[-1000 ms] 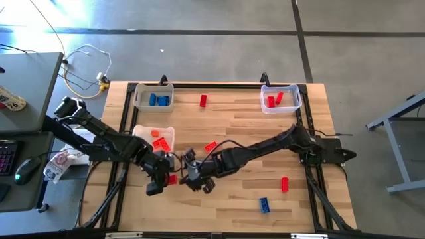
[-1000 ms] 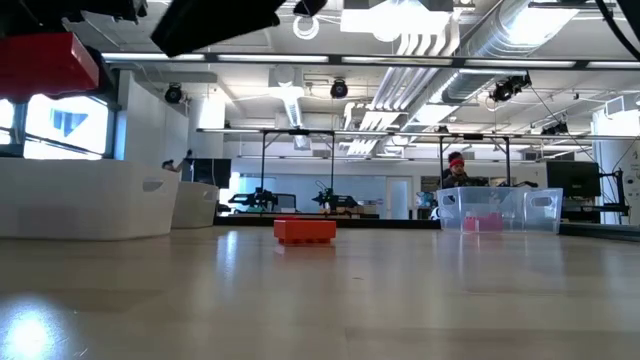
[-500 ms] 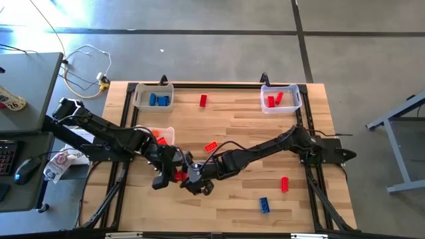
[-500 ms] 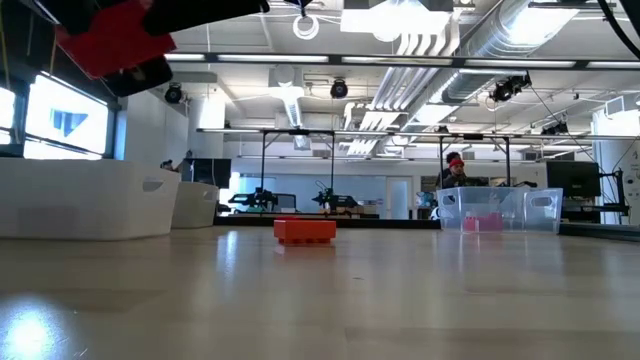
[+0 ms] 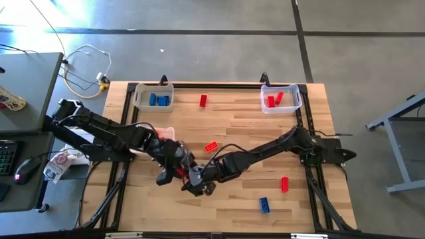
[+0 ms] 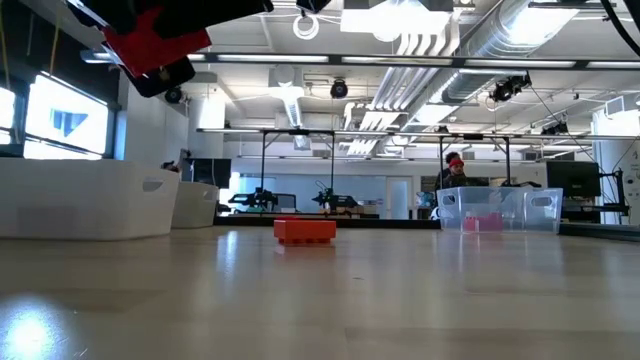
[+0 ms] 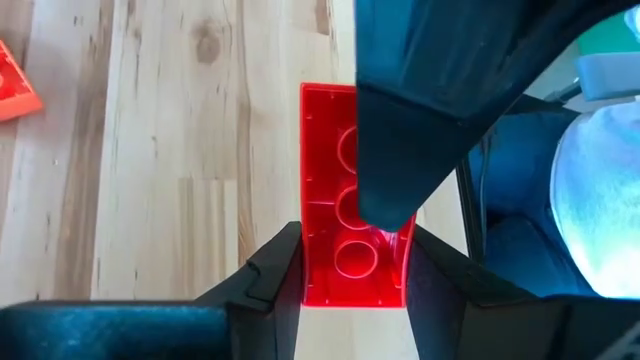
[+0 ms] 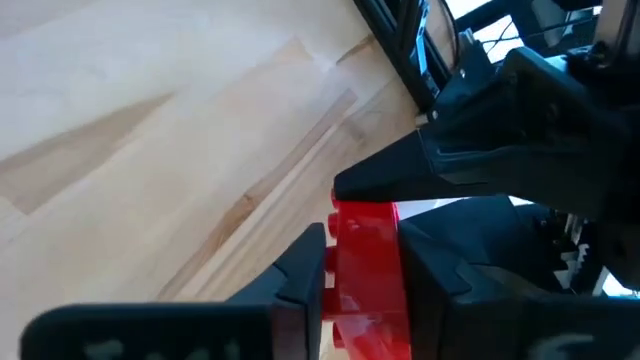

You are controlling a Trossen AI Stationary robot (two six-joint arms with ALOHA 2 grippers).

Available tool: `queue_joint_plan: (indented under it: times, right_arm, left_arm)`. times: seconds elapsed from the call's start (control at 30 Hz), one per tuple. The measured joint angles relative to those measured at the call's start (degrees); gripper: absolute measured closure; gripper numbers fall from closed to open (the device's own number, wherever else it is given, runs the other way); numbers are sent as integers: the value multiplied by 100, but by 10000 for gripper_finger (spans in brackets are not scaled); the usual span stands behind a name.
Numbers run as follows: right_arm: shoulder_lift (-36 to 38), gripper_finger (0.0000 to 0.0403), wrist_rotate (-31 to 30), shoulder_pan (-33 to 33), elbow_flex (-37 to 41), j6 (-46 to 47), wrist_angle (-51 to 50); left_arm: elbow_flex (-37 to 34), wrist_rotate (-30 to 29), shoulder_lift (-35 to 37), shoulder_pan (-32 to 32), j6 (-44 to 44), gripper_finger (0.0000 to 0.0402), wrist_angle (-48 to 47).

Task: Sort & place blocks by color
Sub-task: Put the red game piece into the transparent bin

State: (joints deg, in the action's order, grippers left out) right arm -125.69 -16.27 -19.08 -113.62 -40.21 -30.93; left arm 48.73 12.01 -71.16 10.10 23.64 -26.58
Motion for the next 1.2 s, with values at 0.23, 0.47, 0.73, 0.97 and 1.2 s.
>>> queue_joint_plan:
  times: [0.23,0.47,0.73,0.97,1.2]
  right_arm:
    - [7,332,-183,8,0,15,-132]
    - [7,331,-370,42,-9,183,-305]
    - [-11,332,-466,71,-7,555,-773]
    - [-11,332,-521,165,-7,1325,-1504]
    - [-11,332,-624,381,-4,2089,-2478]
  left_arm:
    - [-6,44,-9,-229,-70,287,30]
    - [-5,-104,-11,-393,-88,241,54]
    - [0,-99,-9,-653,-327,185,-117]
    - [0,-85,-9,-1042,-588,183,-579]
    - [0,-76,-9,-1454,-808,183,-702]
